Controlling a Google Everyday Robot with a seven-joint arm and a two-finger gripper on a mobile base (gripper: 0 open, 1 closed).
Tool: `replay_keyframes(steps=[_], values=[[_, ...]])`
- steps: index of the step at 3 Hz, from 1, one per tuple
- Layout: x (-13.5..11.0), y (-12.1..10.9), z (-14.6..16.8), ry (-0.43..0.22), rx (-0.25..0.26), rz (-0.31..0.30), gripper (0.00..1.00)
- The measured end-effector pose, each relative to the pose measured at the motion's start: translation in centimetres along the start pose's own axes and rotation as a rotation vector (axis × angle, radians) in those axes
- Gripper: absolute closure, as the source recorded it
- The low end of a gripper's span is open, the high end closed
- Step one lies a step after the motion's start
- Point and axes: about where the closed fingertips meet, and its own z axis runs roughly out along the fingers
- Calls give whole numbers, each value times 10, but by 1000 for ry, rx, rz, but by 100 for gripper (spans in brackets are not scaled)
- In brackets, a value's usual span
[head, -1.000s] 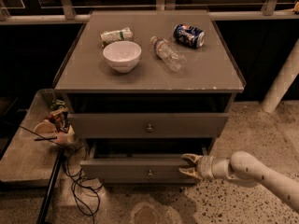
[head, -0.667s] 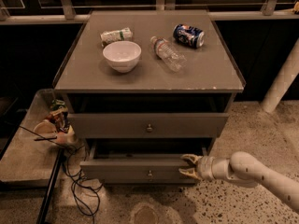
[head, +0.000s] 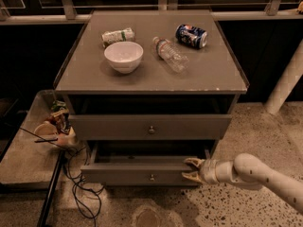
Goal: Open middle drawer
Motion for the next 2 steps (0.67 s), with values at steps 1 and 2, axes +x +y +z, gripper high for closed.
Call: replay_keyframes(steps=[1, 2], values=[[2, 14, -8, -4, 5, 10, 100], [2, 14, -8, -4, 5, 10, 100]])
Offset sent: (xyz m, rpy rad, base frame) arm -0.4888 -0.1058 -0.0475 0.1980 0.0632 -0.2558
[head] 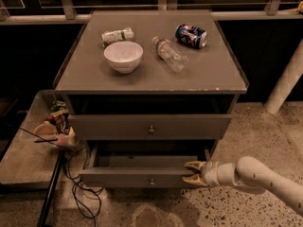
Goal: Open middle drawer
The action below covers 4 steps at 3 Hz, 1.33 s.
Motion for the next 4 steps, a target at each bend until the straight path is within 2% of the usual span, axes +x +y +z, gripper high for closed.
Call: replay_keyframes(steps=[1, 2, 3, 4], values=[[0, 0, 0, 0, 0, 0, 82], [0, 0, 0, 0, 0, 0, 59], [0, 0, 0, 0, 0, 0, 60], [0, 0, 0, 0, 0, 0, 84]])
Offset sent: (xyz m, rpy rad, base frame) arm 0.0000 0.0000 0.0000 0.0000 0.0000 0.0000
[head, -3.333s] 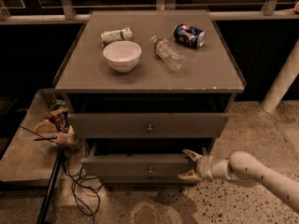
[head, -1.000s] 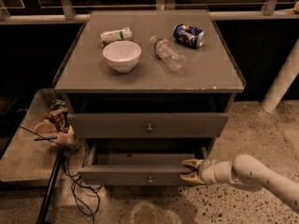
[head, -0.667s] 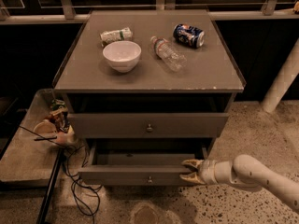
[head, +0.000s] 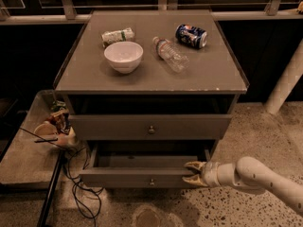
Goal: Open middle drawer
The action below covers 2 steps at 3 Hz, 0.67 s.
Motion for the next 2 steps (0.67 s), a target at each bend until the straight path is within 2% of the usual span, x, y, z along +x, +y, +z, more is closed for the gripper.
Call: replay_keyframes(steps=[1, 2], values=[[7, 20, -11, -12, 2, -8, 100], [4, 36, -19, -23, 9, -36, 100]])
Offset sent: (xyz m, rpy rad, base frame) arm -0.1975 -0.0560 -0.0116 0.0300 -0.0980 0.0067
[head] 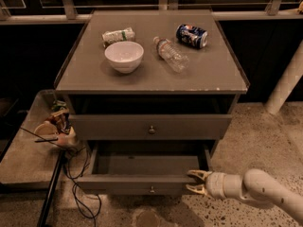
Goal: Open middle drawer
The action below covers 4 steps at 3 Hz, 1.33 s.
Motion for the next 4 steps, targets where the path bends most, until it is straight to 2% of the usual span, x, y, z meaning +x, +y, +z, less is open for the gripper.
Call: replay_keyframes(steps=[1, 2, 4], values=[[-2, 0, -1, 0, 0, 0, 100], [-2, 0, -1, 0, 0, 0, 83], [-2, 0, -1, 0, 0, 0, 36]])
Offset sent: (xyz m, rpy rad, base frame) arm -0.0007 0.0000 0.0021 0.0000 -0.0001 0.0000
